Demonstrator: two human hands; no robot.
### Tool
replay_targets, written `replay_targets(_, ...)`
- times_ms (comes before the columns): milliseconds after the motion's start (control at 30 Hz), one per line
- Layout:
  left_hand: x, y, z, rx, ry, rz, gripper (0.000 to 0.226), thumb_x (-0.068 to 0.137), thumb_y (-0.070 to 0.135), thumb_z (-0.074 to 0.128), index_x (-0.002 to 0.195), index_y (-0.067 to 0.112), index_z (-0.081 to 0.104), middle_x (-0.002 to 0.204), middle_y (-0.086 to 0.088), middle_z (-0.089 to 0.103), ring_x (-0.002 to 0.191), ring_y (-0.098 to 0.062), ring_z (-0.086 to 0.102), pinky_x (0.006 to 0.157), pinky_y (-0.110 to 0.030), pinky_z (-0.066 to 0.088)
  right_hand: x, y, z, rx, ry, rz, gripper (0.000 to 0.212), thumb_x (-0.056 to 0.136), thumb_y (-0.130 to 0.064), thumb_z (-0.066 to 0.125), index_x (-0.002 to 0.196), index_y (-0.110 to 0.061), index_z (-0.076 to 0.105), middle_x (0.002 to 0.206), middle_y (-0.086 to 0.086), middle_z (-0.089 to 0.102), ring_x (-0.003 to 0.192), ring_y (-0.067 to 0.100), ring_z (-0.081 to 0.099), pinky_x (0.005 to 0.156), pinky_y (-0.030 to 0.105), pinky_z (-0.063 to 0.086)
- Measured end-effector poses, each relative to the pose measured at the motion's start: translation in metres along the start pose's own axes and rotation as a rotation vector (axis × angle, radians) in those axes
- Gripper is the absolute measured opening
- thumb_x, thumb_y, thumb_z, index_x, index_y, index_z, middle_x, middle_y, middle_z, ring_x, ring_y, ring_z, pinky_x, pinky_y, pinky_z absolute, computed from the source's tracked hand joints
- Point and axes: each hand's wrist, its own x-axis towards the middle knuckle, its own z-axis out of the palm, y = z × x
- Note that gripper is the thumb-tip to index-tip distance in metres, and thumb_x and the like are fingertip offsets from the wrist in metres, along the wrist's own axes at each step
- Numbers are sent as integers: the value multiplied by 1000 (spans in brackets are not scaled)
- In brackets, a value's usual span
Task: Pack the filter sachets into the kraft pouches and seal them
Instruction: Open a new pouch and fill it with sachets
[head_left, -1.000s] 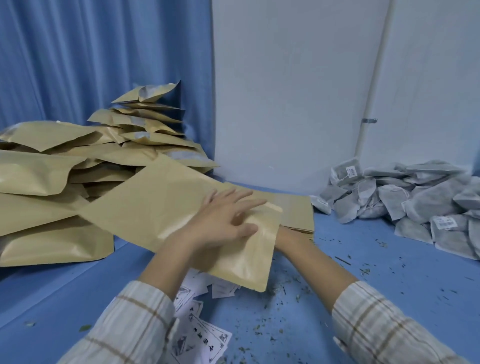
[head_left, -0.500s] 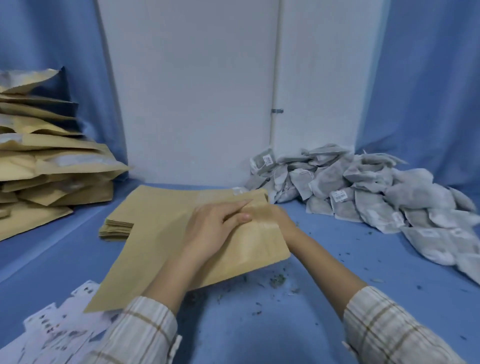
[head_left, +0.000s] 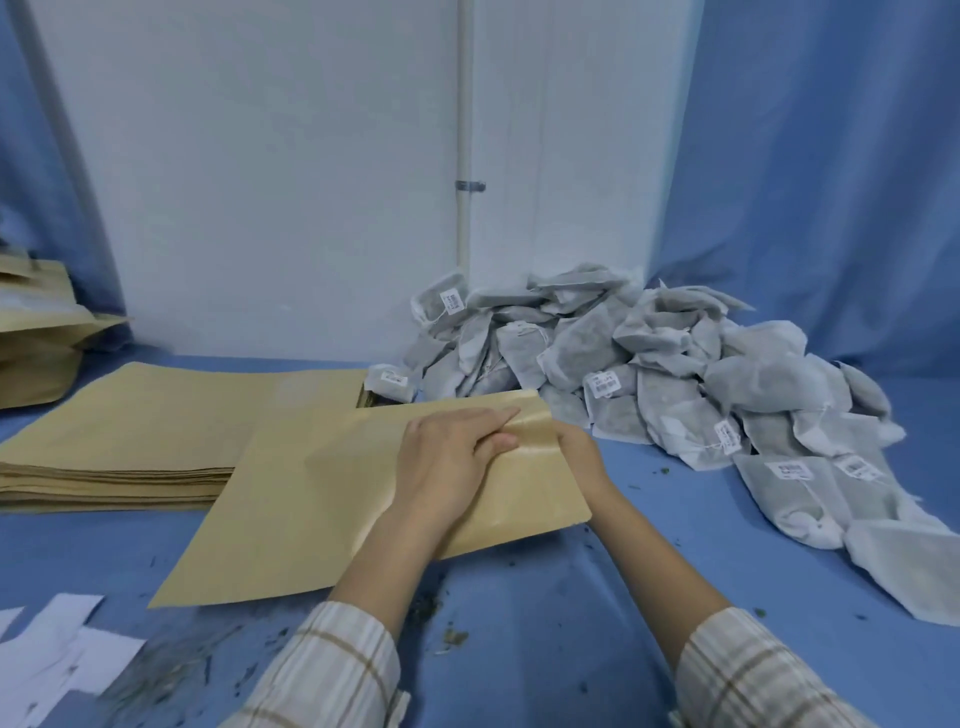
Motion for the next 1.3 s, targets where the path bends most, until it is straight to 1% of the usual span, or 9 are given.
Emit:
replay_targets(167,11,6,41,80,-20,-2,35,90,47,51,124,42,59,128,16,59,120,-12,48,97,-25,23,12,33,-19,-53,58,-129,27,84,-9,58,64,-26,57,60,-11,54,59,6,48,46,4,34)
replay_targets(267,17,6,56,144,-2,3,36,91,50,48,126,44,56,130,17,57,123,-14,44,97,-24,17,23,55,-43,-375,299,-241,18,83,-20,63,97,-29,70,103,-9,65,99,8,56,80,17,42)
replay_targets(433,17,0,67,202,-10,13,38,92,50,45,129,45,53,135,16,53,127,-18,39,97,-23,13,33,79,-71,-763,473,91,36,85,-25,58,121,-31,59,155,13,4,141,30,2,116,39,5)
replay_targets(567,18,-5,66,198,-26,9,38,92,51,45,129,48,50,139,17,49,131,-16,36,99,-23,10,33,81,-71,-713,421,148,51,91,-25,50,139,-13,37,156,13,1,142,31,2,116,39,15)
replay_targets(733,16,-9,67,220,-43,10,39,92,52,44,131,48,48,140,18,47,133,-16,33,100,-22,8,21,70,-64,-523,772,-132,34,92,-26,55,125,-15,57,125,7,57,120,23,44,91,27,35)
replay_targets(933,18,-19,57,175,14,-22,37,90,48,50,127,45,53,138,14,50,133,-18,35,101,-23,10,13,46,-58,413,879,-154,19,81,-21,63,93,-34,56,61,-17,56,56,-6,52,54,8,38)
replay_targets(1033,17,-21,53,139,36,-25,36,90,47,51,126,44,55,138,14,51,132,-17,35,102,-24,10,15,46,-67,654,754,-89,36,78,-19,69,106,-30,50,74,-16,55,55,-11,54,54,6,41)
replay_targets(1167,18,-19,49,59,84,-8,36,88,44,55,124,42,58,136,13,53,131,-17,37,103,-24,11,19,48,-59,464,495,8,36,75,-24,73,106,-19,55,92,-7,60,77,6,59,69,24,49)
replay_targets(1300,19,-17,42,-14,121,29,36,87,41,57,123,41,58,134,13,54,129,-17,40,105,-26,14,20,48,-51,409,422,32,32,74,-26,75,100,-16,58,80,-8,61,67,5,58,63,23,49)
